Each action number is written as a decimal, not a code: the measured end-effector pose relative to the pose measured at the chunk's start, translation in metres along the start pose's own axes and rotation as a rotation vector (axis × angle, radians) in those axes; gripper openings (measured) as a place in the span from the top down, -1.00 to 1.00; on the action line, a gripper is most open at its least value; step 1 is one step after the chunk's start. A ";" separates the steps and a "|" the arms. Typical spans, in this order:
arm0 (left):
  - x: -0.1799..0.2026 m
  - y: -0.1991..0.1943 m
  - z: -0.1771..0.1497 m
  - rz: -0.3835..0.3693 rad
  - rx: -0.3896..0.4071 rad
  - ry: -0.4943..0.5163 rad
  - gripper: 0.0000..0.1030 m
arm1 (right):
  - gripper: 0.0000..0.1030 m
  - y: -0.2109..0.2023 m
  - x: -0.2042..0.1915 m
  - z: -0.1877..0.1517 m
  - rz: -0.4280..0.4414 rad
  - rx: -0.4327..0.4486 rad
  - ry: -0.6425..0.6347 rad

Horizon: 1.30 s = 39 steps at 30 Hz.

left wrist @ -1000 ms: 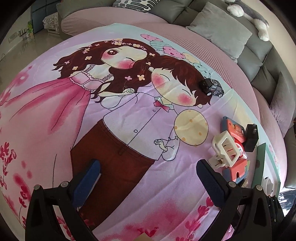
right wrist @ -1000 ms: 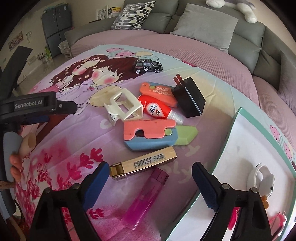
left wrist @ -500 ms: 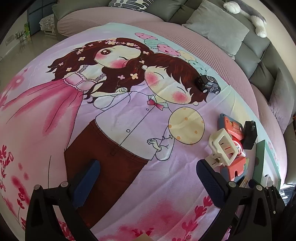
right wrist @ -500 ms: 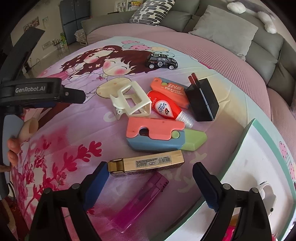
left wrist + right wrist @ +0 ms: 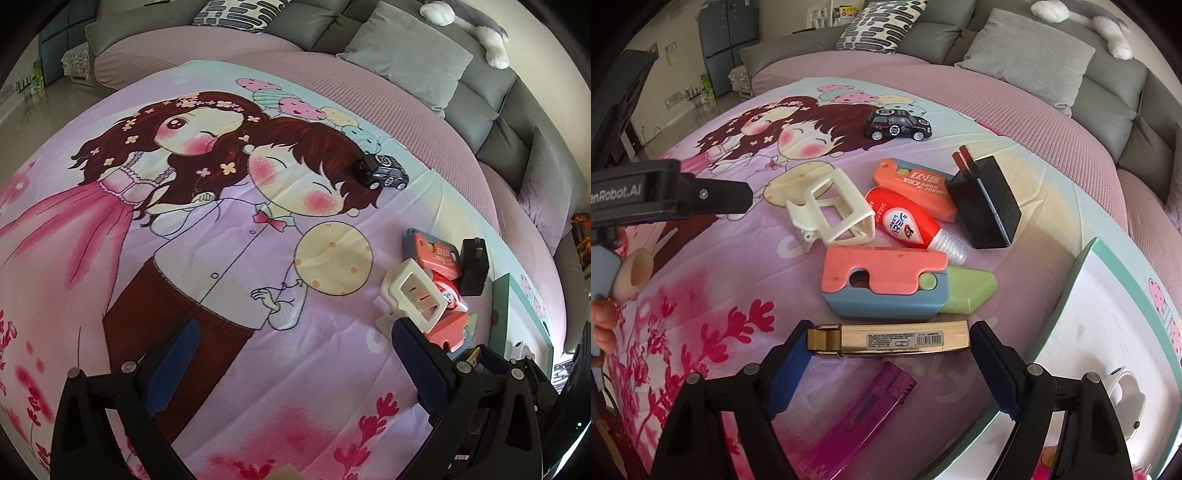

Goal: Organize rigid objects
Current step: 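Move right tool to the gold rectangular box and close on it, then lift the gold box toward the tray with right tool while left grasps the cream holder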

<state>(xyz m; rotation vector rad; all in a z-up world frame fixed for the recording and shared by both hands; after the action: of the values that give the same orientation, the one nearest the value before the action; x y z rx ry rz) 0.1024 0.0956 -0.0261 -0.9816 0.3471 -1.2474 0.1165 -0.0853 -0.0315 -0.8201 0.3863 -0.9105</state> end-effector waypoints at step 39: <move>0.081 0.041 -0.004 -0.073 0.040 0.251 -0.86 | -0.62 -0.082 0.056 -0.008 -0.112 0.201 0.471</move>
<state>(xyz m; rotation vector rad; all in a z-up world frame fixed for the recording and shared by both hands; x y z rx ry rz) 0.1526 0.0208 -0.0380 -0.8111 0.4833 -1.4429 0.0996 -0.1630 0.0281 -0.4402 0.6503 -1.2286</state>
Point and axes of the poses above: each gripper's, at about its wrist camera, not at the fingertips, and y roughly the way its jaws point, x to its right, z to its top, the point moved 2 cm from there along y, roughly the way its jaws point, and after that the axes turned 8 degrees about x, right-handed, at the moved point
